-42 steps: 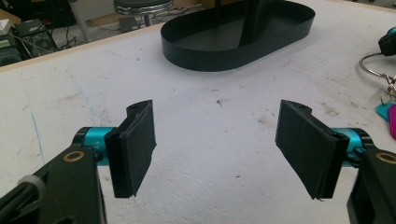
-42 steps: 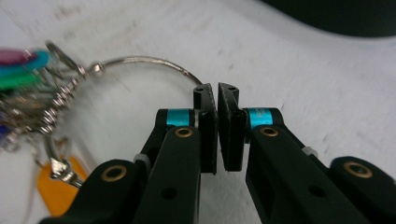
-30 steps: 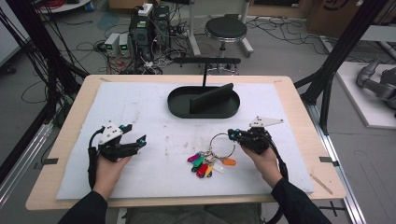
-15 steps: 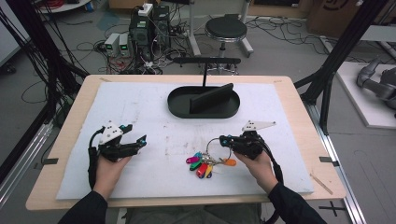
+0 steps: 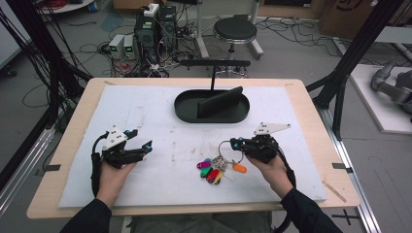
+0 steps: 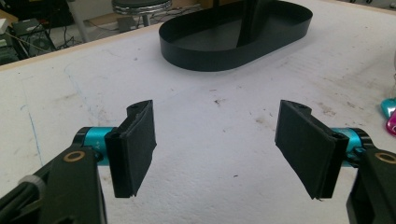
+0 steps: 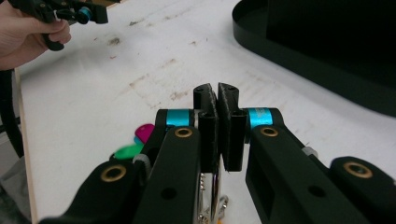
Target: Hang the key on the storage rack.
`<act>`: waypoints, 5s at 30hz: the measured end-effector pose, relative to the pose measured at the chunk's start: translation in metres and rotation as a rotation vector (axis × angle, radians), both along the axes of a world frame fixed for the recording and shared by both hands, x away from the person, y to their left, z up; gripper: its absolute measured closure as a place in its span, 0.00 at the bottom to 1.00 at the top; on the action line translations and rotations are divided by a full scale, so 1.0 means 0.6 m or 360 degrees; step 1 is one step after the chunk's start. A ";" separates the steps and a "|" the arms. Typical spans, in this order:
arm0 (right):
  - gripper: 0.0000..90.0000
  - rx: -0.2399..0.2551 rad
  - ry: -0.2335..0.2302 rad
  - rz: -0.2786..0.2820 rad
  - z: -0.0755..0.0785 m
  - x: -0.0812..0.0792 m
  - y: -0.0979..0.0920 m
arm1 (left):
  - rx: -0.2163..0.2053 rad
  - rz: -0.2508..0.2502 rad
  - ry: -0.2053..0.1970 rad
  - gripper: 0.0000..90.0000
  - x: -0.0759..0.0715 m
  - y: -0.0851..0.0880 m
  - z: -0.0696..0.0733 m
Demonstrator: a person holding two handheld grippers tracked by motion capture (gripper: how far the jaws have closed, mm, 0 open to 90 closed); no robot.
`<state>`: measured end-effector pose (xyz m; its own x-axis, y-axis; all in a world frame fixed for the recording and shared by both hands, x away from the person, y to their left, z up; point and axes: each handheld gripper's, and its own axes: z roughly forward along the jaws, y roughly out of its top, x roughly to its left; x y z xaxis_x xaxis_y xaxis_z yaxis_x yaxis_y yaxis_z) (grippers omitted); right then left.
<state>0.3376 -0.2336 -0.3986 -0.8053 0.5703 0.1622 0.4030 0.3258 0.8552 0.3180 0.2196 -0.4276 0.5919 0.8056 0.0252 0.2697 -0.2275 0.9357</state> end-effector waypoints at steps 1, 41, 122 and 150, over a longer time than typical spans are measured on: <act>0.98 0.0002 -0.0013 0.0002 0.004 0.000 0.000 | 0.0006 -0.0004 0.0001 0.32 0.000 0.000 0.000; 0.98 0.0128 -0.0264 0.0200 0.117 -0.014 0.001 | -0.0292 -0.0701 -0.0033 0.35 0.027 -0.142 0.084; 0.44 0.0194 -0.0334 -0.0750 0.038 0.029 -0.182 | -0.0250 -0.0650 -0.0357 0.97 0.109 -0.139 0.189; 0.46 0.0144 -0.0346 -0.0732 0.035 0.032 -0.181 | -0.0157 -0.0386 -0.0373 0.96 0.223 -0.142 0.216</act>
<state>0.3565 -0.3420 -0.3777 -0.4949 0.8649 0.0839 0.2973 0.0777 0.9516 0.4517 0.1343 -0.2983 0.7539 0.6474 0.1118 -0.0056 -0.1638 0.9865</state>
